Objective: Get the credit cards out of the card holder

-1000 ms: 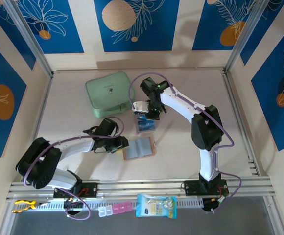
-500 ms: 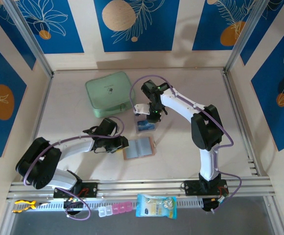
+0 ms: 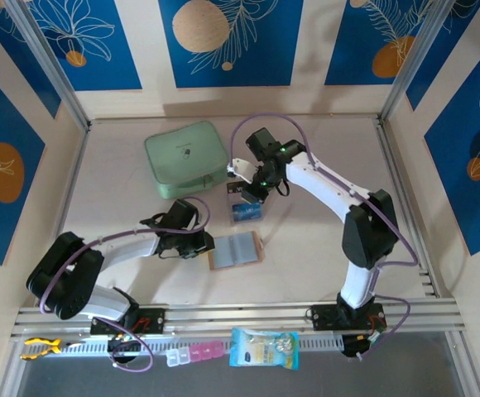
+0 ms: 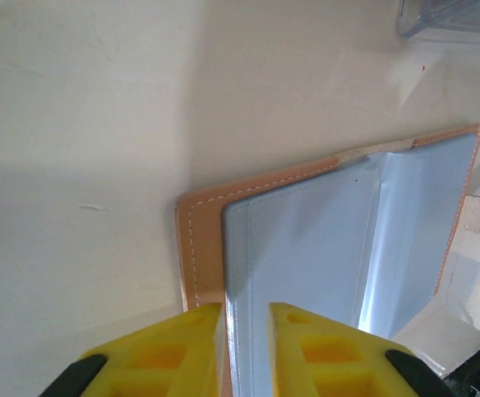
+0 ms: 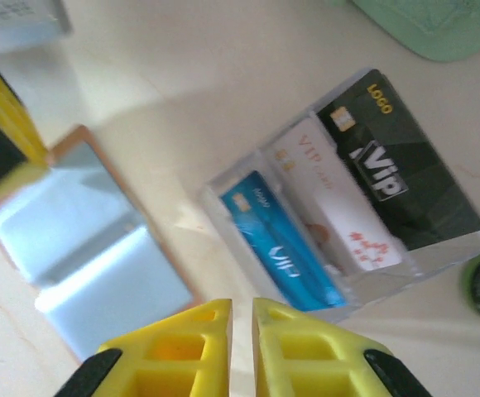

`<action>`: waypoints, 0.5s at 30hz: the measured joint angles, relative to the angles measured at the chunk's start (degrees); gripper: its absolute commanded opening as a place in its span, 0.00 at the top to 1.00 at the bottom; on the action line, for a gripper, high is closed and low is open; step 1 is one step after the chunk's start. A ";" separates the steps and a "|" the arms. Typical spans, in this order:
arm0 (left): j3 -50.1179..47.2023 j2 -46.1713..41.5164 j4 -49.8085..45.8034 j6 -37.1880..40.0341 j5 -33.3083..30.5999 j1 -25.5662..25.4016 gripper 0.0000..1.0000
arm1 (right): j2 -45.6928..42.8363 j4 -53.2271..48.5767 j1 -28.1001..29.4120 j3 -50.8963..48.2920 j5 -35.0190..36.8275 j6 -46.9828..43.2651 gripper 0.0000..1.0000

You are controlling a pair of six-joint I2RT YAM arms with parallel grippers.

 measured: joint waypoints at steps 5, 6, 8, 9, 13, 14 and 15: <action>0.39 1.09 0.22 0.04 0.02 0.02 0.94 | -4.96 5.18 2.01 -8.90 -3.34 15.65 0.88; 0.61 1.46 0.17 0.15 0.00 0.02 0.94 | -5.66 6.27 2.34 -10.69 -4.00 19.10 0.89; 1.22 2.23 0.15 0.74 -0.02 0.02 0.96 | -6.95 8.50 2.91 -13.99 -5.33 25.86 0.91; 1.57 2.60 0.17 1.14 -0.02 0.02 0.97 | -7.72 9.94 3.02 -15.82 -6.12 29.46 0.92; 2.54 3.61 0.33 1.97 -0.02 0.02 0.97 | -10.82 14.25 3.65 -21.31 -8.20 42.56 0.94; 2.67 3.63 0.37 2.16 -0.02 0.04 0.97 | -11.23 14.99 3.96 -21.88 -8.63 45.81 0.95; 2.82 3.61 0.35 2.45 -0.02 0.07 0.97 | -11.28 15.41 4.42 -21.94 -8.98 49.00 0.95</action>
